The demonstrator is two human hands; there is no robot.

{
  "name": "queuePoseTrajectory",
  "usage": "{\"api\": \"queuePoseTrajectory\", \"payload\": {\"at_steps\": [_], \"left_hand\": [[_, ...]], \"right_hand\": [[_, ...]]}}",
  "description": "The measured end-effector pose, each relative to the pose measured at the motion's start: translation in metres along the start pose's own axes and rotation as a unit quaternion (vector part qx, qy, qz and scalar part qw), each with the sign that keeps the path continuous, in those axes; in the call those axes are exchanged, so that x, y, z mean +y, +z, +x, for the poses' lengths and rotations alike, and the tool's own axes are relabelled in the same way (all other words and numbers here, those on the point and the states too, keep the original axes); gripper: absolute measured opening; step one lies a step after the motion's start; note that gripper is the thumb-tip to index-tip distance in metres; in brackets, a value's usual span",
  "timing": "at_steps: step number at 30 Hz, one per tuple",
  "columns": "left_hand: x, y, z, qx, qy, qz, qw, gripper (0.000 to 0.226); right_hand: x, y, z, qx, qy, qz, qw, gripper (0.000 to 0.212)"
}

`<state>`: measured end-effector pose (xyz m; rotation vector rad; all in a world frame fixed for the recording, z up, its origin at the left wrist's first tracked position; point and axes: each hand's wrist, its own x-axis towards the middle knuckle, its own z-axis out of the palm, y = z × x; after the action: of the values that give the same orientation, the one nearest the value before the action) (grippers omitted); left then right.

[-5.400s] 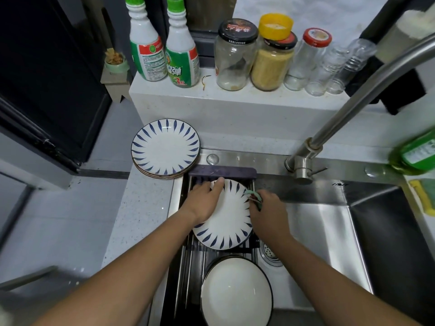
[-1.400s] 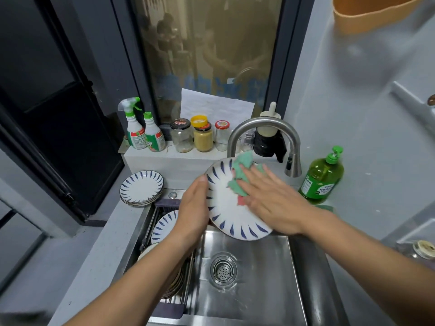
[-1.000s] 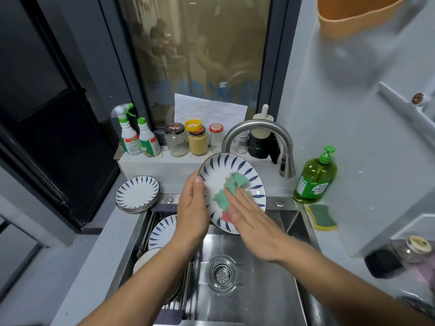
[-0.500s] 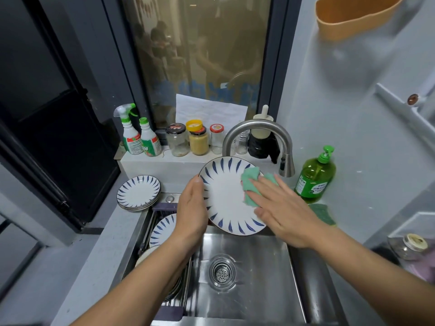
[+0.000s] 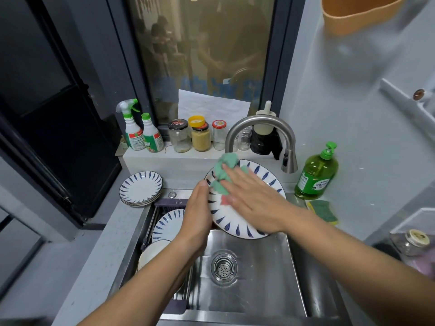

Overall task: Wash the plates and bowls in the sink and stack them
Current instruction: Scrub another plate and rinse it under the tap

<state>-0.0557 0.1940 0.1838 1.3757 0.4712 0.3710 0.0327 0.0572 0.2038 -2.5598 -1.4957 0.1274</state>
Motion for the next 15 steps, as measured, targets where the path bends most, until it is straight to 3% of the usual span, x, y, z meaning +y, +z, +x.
{"api": "queuePoseTrajectory", "payload": {"at_steps": [3, 6, 8, 12, 15], "left_hand": [[0.006, -0.009, 0.006, 0.037, 0.029, 0.031, 0.998, 0.036], [0.01, -0.013, 0.011, 0.071, 0.018, 0.041, 0.996, 0.035], [0.016, -0.014, 0.01, 0.079, -0.006, 0.028, 0.996, 0.032], [0.018, -0.009, 0.017, 0.05, -0.127, 0.003, 0.991, 0.032], [0.02, -0.005, 0.021, 0.003, -0.207, -0.017, 0.978, 0.035]], "right_hand": [[0.015, -0.002, -0.011, 0.003, 0.073, -0.057, 0.996, 0.091], [0.004, 0.018, -0.035, 0.044, 0.079, -0.024, 0.996, 0.1], [-0.005, 0.031, -0.049, 0.103, 0.055, 0.071, 0.991, 0.087], [-0.013, 0.042, -0.05, 0.212, 0.053, 0.23, 0.948, 0.044], [-0.016, 0.036, -0.042, 0.244, 0.058, 0.264, 0.931, 0.025]]}}
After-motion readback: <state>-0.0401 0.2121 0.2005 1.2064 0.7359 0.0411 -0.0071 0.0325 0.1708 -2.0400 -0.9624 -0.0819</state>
